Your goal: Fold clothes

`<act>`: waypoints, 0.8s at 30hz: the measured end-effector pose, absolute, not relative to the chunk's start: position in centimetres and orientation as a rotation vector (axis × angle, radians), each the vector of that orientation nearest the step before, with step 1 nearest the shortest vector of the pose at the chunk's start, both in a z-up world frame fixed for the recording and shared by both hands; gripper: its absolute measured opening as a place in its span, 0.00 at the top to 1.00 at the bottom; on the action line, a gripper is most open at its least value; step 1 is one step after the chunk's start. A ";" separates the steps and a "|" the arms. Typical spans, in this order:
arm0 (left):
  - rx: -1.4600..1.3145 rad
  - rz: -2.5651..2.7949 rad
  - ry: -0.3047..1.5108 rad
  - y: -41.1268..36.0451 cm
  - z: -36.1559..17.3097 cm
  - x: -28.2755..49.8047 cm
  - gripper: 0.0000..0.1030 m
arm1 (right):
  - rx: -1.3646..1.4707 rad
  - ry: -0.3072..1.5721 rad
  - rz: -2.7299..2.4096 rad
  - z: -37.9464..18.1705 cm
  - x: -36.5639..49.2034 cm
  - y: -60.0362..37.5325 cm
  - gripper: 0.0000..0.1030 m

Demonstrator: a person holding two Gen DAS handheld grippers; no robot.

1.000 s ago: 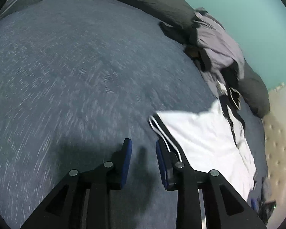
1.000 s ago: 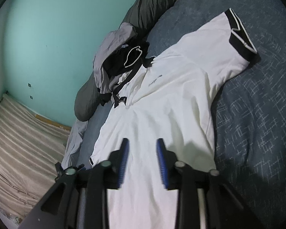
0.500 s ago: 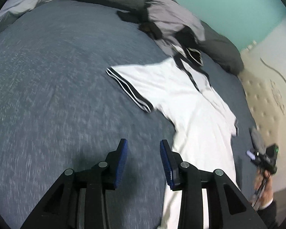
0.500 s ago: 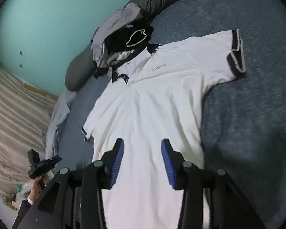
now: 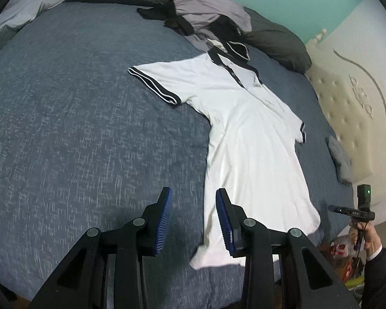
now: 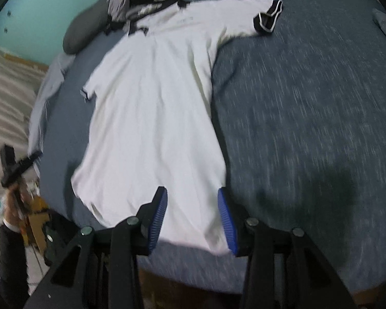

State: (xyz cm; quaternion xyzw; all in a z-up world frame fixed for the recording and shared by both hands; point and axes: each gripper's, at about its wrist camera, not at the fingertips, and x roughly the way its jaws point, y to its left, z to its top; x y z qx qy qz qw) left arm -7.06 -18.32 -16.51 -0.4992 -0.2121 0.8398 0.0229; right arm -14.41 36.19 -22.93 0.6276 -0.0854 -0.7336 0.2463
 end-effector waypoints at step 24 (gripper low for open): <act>-1.684 2.461 -0.563 -14.0 -20.4 -4.1 0.61 | 1.740 0.095 -1.965 -27.0 -10.2 34.0 0.96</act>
